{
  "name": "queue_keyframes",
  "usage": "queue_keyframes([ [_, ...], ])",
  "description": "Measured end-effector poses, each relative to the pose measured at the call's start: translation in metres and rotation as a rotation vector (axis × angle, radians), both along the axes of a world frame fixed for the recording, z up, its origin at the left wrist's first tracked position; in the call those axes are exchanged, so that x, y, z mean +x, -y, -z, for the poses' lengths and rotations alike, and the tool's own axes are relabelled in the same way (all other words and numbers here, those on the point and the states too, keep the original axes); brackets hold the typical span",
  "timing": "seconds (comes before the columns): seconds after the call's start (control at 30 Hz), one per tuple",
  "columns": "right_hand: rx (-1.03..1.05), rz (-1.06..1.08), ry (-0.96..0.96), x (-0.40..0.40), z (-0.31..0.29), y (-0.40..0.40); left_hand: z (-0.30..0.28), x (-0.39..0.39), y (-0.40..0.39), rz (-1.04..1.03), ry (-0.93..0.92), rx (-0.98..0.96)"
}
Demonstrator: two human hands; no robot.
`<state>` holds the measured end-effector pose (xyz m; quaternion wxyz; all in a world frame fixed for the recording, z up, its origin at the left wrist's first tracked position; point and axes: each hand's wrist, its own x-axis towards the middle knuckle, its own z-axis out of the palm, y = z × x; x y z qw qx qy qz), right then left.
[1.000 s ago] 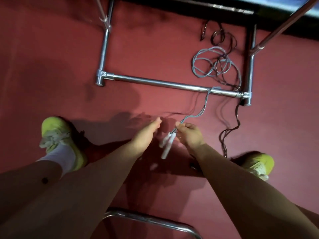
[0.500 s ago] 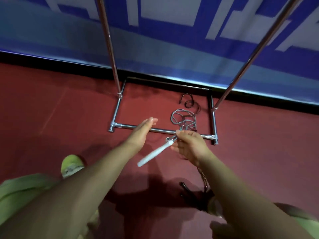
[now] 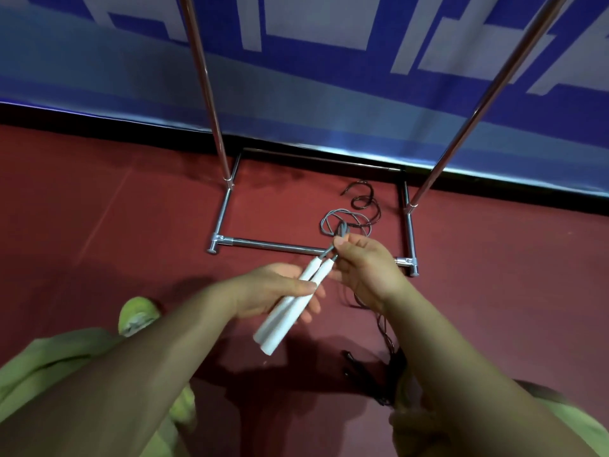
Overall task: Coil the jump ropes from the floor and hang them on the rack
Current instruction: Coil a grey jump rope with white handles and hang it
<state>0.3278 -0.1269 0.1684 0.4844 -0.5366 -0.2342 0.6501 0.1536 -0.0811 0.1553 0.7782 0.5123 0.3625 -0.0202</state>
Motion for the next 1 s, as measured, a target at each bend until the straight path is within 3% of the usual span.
queue_keyframes([
  [0.07,-0.041,-0.069,0.106,0.003,-0.001,-0.007,-0.005,0.003,-0.004,0.039,-0.027,-0.046],
  [0.17,-0.058,-0.08,0.415,0.014,0.002,-0.014,-0.01,0.004,-0.014,0.065,0.008,-0.121],
  [0.23,0.061,-0.077,0.622,0.019,0.003,-0.012,-0.012,0.004,-0.019,0.072,0.049,-0.175],
  [0.3,0.167,-0.208,0.749,0.017,0.004,-0.008,-0.012,0.006,-0.02,0.06,0.09,-0.241],
  [0.47,0.209,-0.304,0.632,0.017,0.004,-0.003,-0.009,0.011,-0.019,0.076,0.182,-0.431],
  [0.6,0.115,-0.29,0.517,0.02,-0.001,-0.003,-0.002,0.01,-0.021,0.092,0.272,-0.528],
  [0.8,-0.026,-0.344,0.685,0.025,0.012,0.0,-0.002,0.017,-0.024,-0.241,0.285,-0.53],
  [1.0,0.029,-0.41,0.686,0.018,0.011,-0.006,0.003,0.014,-0.034,-0.346,0.332,-0.528],
])
